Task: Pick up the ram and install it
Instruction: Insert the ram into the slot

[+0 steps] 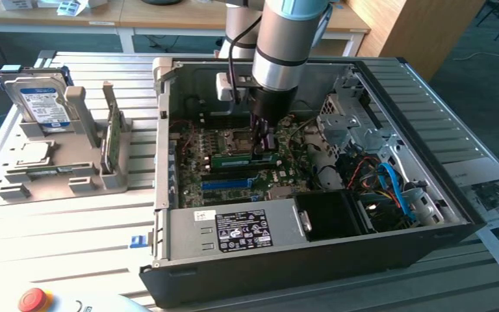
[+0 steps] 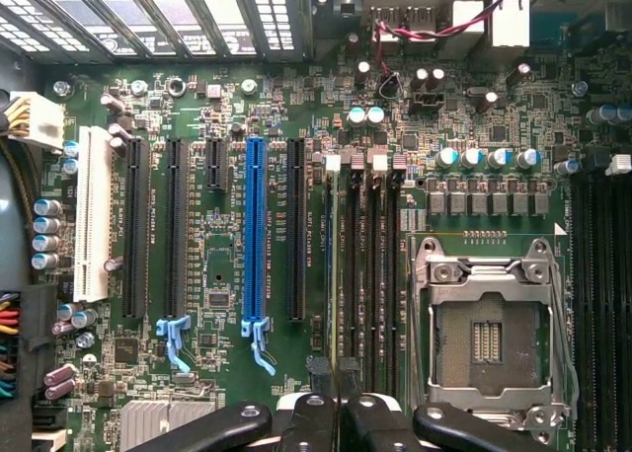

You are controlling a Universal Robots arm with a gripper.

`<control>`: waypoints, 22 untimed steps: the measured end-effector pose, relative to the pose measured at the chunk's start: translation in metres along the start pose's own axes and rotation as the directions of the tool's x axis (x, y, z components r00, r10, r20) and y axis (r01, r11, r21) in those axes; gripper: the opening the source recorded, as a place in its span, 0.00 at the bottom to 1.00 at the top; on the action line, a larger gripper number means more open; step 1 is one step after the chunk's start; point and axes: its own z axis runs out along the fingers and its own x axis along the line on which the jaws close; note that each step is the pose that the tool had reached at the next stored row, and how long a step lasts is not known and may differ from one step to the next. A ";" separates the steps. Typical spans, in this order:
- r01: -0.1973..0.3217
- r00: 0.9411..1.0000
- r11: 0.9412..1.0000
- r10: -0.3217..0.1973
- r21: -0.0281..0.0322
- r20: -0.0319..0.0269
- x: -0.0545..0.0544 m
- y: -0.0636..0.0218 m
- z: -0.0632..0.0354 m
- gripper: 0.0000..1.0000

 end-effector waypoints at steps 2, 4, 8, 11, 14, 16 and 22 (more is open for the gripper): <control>0.000 1.000 1.000 0.000 0.000 0.000 0.000 0.0000 0.0004 0.12; 0.000 1.000 1.000 0.000 0.000 0.000 0.000 0.0000 0.0004 0.12; 0.000 1.000 1.000 0.000 0.000 0.000 0.000 0.0000 0.0005 0.12; 0.000 1.000 1.000 0.000 0.000 0.000 0.000 0.0000 0.0005 0.12; 0.000 1.000 1.000 0.000 0.000 0.000 0.000 0.0000 0.0002 0.12; 0.000 1.000 1.000 0.000 -0.001 0.000 0.000 0.0001 -0.0004 0.12; 0.000 1.000 1.000 0.000 -0.002 0.000 0.000 0.0000 -0.0019 0.12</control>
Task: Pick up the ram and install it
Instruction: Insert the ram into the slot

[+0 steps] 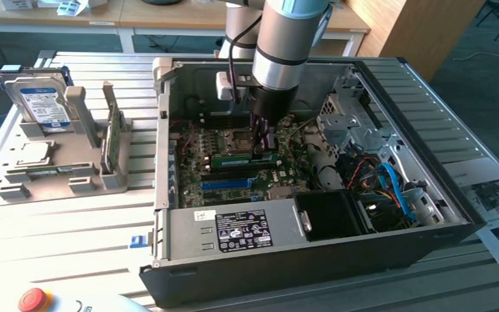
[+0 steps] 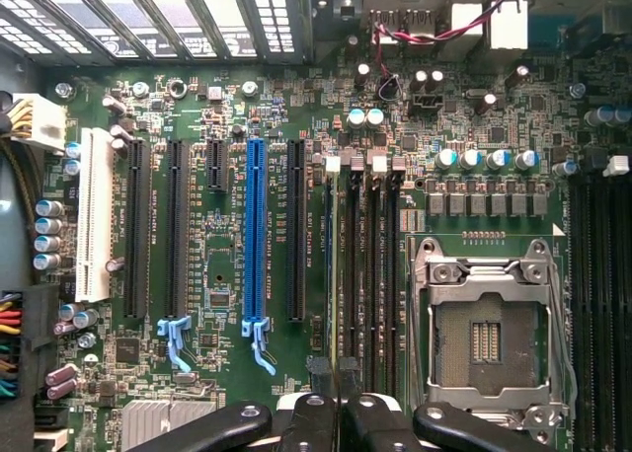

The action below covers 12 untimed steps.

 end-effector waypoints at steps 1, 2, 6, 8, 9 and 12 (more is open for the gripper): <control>0.000 1.000 1.000 0.000 0.000 0.000 0.000 0.0000 0.0000 0.12; 0.000 1.000 1.000 0.000 0.000 0.000 0.000 0.0000 0.0000 0.12; 0.000 1.000 1.000 0.000 0.000 0.000 0.000 0.0000 -0.0001 0.12; 0.000 1.000 1.000 0.000 0.000 0.000 0.000 0.0001 -0.0001 0.12; 0.000 1.000 1.000 0.000 0.000 0.000 0.000 0.0002 -0.0001 0.12; 0.000 1.000 1.000 0.000 0.000 0.000 0.000 0.0004 -0.0001 0.12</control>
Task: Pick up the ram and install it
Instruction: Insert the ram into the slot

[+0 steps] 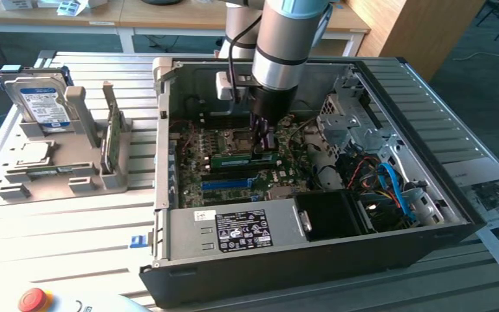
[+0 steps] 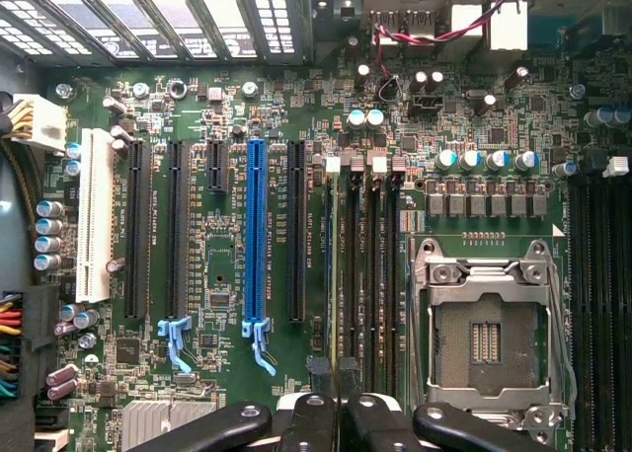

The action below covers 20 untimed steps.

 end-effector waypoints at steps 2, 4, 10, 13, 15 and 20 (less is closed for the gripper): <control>0.000 1.000 1.000 0.000 0.000 0.000 0.000 0.0002 0.0000 0.12; 0.000 1.000 1.000 0.000 0.000 0.000 0.000 0.0003 0.0014 0.12; 0.000 1.000 1.000 0.000 0.000 0.000 0.000 0.0003 0.0038 0.12; 0.000 1.000 1.000 0.000 0.000 0.000 0.000 0.0002 0.0038 0.12; 0.000 1.000 1.000 0.000 0.000 0.000 0.000 0.0002 0.0038 0.12; 0.000 1.000 1.000 0.000 -0.001 0.001 0.000 0.0003 0.0030 0.12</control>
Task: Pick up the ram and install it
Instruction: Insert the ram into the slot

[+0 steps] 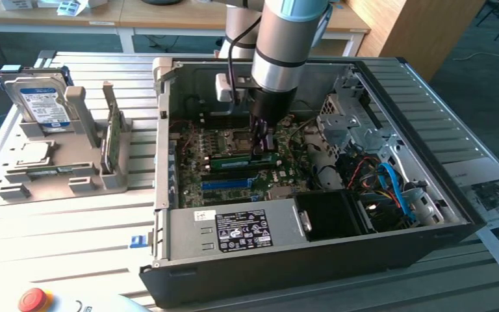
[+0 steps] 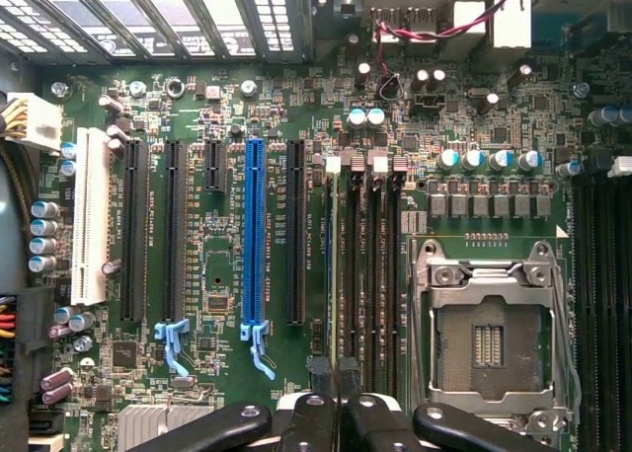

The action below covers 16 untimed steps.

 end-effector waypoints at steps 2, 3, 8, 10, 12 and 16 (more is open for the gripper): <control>0.000 1.000 1.000 0.000 -0.002 0.000 0.000 0.0000 -0.0008 0.12; 0.000 1.000 1.000 0.000 -0.003 0.000 0.000 0.0000 -0.0011 0.12; 0.000 1.000 1.000 0.000 -0.004 0.000 0.000 0.0001 -0.0018 0.12; 0.000 1.000 1.000 0.000 -0.004 0.000 0.000 0.0001 -0.0019 0.12; 0.000 1.000 1.000 0.000 -0.005 0.001 0.000 0.0000 -0.0020 0.12; 0.001 1.000 1.000 -0.001 -0.012 0.000 0.001 -0.0002 -0.0031 0.12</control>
